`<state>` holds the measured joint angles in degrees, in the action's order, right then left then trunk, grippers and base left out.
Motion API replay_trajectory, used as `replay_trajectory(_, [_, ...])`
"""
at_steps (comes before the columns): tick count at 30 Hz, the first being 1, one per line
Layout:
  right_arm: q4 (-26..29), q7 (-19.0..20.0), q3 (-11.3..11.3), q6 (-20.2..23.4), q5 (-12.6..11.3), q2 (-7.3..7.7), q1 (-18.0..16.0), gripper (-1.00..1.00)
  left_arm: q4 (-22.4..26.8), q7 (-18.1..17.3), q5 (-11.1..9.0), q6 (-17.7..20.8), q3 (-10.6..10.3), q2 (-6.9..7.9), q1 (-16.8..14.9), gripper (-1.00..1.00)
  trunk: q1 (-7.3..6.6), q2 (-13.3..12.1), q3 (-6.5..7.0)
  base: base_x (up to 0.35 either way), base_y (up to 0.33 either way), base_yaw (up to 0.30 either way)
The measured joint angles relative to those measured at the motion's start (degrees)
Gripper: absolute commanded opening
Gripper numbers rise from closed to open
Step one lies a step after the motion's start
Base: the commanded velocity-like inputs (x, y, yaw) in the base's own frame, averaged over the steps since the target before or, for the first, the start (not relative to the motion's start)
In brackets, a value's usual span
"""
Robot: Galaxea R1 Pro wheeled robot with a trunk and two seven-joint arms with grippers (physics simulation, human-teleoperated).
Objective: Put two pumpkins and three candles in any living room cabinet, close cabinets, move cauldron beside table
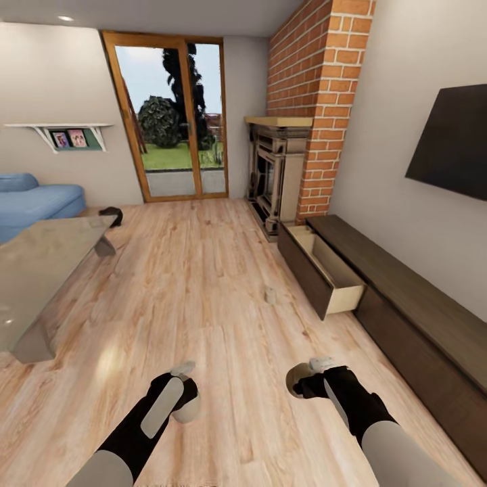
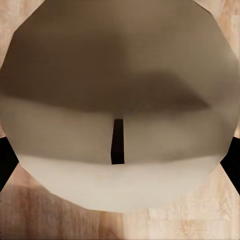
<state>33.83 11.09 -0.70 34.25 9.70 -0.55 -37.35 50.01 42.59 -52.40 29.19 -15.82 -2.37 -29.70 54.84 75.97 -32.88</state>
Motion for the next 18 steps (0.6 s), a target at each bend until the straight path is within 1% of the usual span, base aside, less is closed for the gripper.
replay_trajectory(5, [0.0,0.0,0.0,0.0,0.0,-0.03,0.0,-1.0,0.0,0.0,0.0,0.0,0.1,0.0,0.0,-1.0,0.0,0.0,0.0,0.009,0.0,0.288])
replay_trajectory(7, [-0.1,0.0,0.0,0.0,0.0,-0.05,0.0,-1.0,0.0,-0.1,-0.1,0.0,0.1,0.0,0.0,-1.0,0.0,0.0,0.0,0.167,0.067,0.288])
replay_trajectory(14, [-0.1,0.0,0.0,0.0,0.0,0.01,0.0,-1.0,0.0,-0.1,0.0,0.1,0.0,0.06,0.0,-1.0,0.0,0.0,0.0,0.281,0.105,0.283])
replay_trajectory(18, [-0.1,0.2,0.0,0.0,-0.1,0.02,0.0,-1.0,0.0,-0.1,0.0,0.1,0.0,0.04,0.0,-1.0,0.0,0.0,0.0,0.312,0.093,0.079])
